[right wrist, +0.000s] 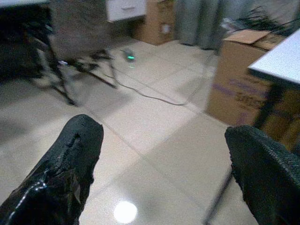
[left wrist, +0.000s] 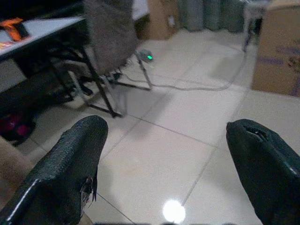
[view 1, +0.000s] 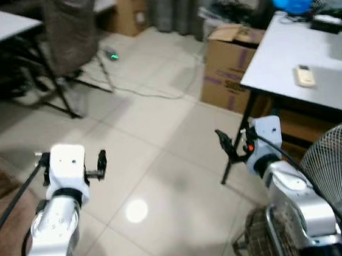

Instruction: Move the pillow to the sofa from floor

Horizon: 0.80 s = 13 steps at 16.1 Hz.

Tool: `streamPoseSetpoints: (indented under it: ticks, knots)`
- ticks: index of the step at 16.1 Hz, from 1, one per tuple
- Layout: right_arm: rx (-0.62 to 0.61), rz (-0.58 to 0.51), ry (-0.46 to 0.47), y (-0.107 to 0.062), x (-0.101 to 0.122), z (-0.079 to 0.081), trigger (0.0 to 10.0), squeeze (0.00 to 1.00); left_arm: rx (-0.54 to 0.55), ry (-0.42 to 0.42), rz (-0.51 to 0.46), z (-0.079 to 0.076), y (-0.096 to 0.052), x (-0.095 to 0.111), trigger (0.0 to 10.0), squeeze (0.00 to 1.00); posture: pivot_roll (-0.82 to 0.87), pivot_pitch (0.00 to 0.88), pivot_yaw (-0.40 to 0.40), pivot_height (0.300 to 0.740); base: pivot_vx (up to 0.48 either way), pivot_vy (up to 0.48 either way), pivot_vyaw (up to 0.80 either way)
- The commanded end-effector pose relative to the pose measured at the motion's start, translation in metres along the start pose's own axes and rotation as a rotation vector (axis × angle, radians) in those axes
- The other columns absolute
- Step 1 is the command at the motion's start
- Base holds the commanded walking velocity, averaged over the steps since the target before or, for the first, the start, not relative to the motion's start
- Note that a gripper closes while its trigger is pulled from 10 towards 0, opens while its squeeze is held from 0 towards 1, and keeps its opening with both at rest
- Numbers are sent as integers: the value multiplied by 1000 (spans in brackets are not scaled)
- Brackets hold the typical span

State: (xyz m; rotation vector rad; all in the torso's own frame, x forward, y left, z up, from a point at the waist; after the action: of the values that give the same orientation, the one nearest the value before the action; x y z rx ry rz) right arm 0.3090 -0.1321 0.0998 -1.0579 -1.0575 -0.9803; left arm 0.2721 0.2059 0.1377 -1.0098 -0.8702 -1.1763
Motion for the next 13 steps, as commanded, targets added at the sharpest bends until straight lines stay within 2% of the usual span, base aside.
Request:
streamPoseSetpoints:
  ticks: [1, 3, 5, 9, 10, 13]
  knots:
    - [13, -7, 34, 1, 4, 5, 10000, 1000, 4, 5, 4, 3, -1, 0, 10000, 0, -51, 0, -31, 740, 0, 0, 800]
    - [-33, 25, 96, 0, 0, 0, 10000, 1000, 2, 6, 1, 2, 0, 0, 10000, 0, -53, 0, -27, 740, 0, 0, 800]
    - [-29, 31, 53, 0, -2, 0, 10000, 1000, 1, 5, 0, 1, 0, 0, 10000, 0, -54, 0, -26, 740, 0, 0, 800]
    - [-58, 64, 117, 1, -5, -4, 10000, 1000, -11, -24, 24, -4, 0, -7, 10000, 0, -61, 0, -14, 740, 0, 0, 800]
    - [-68, 55, 85, 0, -4, -5, 10000, 1000, -12, -39, 18, -6, -1, -7, 10000, 0, -61, 0, -14, 740, 0, 0, 800]
    - [-84, 63, 109, -2, -5, -6, 10000, 1000, 34, -24, 12, 3, 1, -5, 10000, 0, -62, 0, -16, 740, 0, 0, 800]
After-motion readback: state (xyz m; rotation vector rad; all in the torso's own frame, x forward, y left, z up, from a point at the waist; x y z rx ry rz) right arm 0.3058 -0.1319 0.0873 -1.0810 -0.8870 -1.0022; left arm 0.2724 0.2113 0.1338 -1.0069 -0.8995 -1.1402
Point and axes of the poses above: a point about 5 cm out from each wrist's last joint towards the gripper, its own y axis pointing out of the wrist towards the gripper, its own x axis along the axis of the wrist's last joint, z = x × y, the point moved 4 cm from there along y, pointing out of the wrist towards the gripper, and after that the axes turned 3 degrees about y, right-handed, at the moved point
